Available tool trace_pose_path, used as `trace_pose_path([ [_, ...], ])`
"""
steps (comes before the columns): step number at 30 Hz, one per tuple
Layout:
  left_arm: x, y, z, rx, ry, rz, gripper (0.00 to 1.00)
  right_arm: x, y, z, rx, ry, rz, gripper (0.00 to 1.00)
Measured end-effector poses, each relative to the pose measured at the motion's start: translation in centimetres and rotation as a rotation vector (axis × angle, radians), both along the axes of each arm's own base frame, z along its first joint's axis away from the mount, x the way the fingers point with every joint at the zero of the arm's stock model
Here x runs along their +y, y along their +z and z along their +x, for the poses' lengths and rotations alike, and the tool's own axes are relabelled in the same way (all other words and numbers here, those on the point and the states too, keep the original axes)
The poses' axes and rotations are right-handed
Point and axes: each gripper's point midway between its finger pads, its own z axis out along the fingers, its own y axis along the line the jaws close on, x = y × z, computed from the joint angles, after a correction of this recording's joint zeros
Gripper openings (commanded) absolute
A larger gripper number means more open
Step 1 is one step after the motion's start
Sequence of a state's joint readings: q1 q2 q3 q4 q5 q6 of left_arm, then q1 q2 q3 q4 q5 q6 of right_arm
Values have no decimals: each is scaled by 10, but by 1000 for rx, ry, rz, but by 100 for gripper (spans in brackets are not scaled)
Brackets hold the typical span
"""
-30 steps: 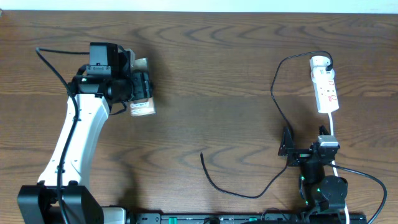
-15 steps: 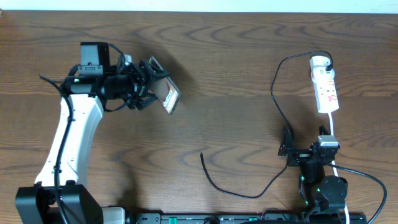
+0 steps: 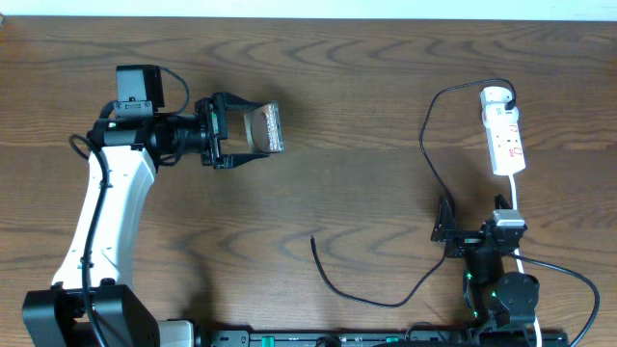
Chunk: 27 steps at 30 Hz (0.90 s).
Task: Plug charger to phone and switch on socket
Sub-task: 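Lift the phone with the left gripper and rotate it upright toward center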
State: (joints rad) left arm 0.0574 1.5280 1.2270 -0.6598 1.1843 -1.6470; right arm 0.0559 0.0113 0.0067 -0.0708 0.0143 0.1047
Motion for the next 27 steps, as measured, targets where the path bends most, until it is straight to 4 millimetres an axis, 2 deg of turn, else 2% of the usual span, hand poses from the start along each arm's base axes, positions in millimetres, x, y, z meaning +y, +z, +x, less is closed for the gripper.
trace_pose_path([
  [8,-3,7,-1,105,26,-70,7,0,0,0,0,0,0,99],
  [27,-1,4,0,89,32,-47,7,0,0,0,0,0,0,99],
])
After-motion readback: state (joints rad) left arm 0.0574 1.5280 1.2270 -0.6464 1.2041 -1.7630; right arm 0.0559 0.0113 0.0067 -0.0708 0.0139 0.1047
